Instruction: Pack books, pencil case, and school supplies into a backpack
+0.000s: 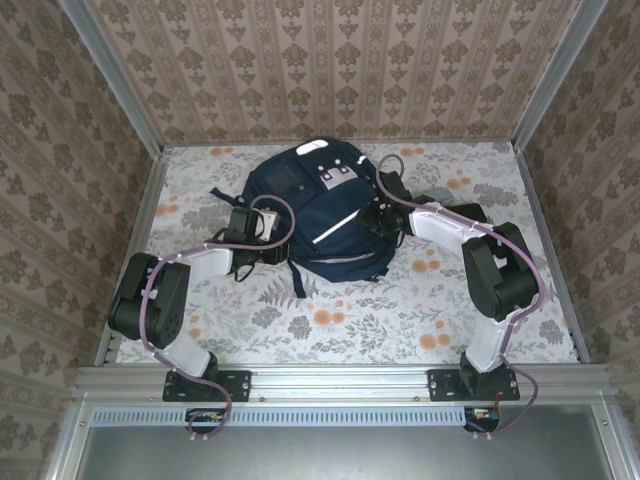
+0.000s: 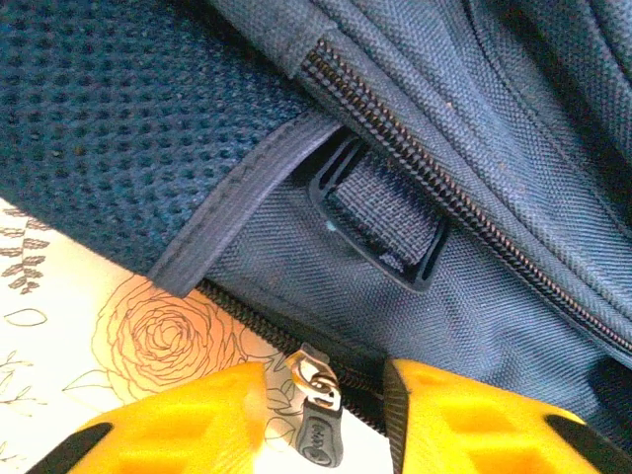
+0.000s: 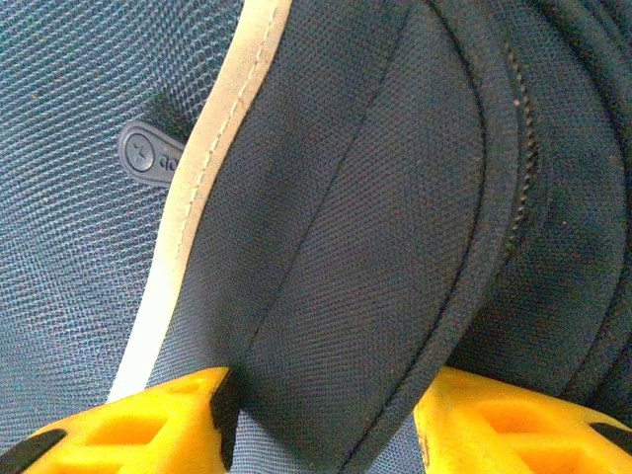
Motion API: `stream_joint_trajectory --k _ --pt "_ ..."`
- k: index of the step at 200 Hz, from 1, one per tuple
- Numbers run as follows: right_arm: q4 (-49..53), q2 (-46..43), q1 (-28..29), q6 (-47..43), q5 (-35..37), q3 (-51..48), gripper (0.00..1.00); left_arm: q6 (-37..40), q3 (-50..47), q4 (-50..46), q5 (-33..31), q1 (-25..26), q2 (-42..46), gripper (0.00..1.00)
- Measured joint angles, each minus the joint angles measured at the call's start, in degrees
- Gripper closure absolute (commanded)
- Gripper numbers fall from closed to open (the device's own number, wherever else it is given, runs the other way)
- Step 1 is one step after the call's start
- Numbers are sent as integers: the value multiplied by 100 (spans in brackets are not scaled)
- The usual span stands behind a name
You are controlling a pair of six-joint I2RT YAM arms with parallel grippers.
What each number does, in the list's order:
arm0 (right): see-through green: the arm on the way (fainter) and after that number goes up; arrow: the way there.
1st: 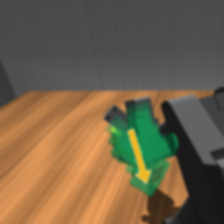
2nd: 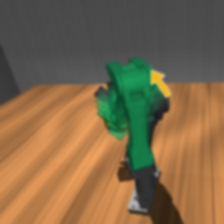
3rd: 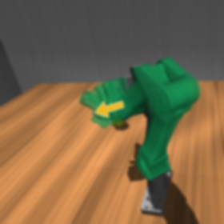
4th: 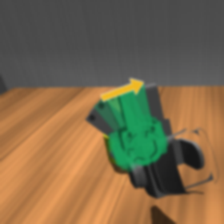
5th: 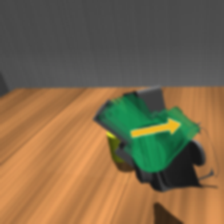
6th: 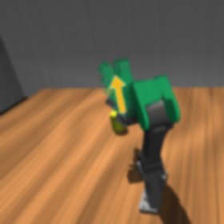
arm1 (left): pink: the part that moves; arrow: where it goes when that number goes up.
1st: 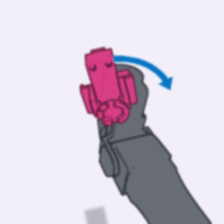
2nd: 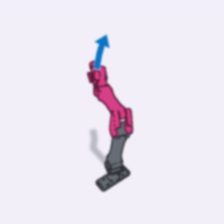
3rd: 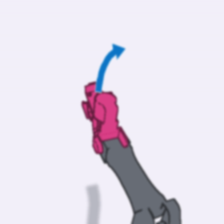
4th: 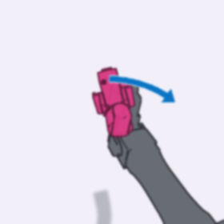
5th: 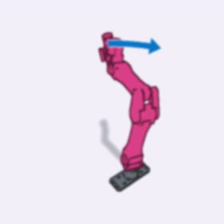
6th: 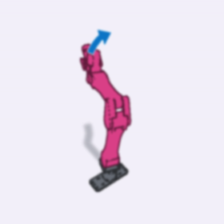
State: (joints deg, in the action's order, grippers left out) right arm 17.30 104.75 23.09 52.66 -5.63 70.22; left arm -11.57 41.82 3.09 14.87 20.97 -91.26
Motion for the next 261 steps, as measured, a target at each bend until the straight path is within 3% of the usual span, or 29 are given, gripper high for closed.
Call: stream_joint_trajectory --k 27,59,89,149,261 --pt "2 0 -2 2 -2 -9 50 -164 -332 -15 -61 -4 498 52" --pt "2 0 -2 2 -2 -13 51 -345 -535 -24 -105 -4 868 59" --pt "0 0 -7 9 -4 -20 51 -439 -542 -7 -103 -4 662 64" --pt "-61 0 -7 44 -20 -68 51 -535 -321 22 -98 0 35 59" --pt "-245 -2 -22 151 -87 -210 52 -208 -199 302 -81 70 -201 64"
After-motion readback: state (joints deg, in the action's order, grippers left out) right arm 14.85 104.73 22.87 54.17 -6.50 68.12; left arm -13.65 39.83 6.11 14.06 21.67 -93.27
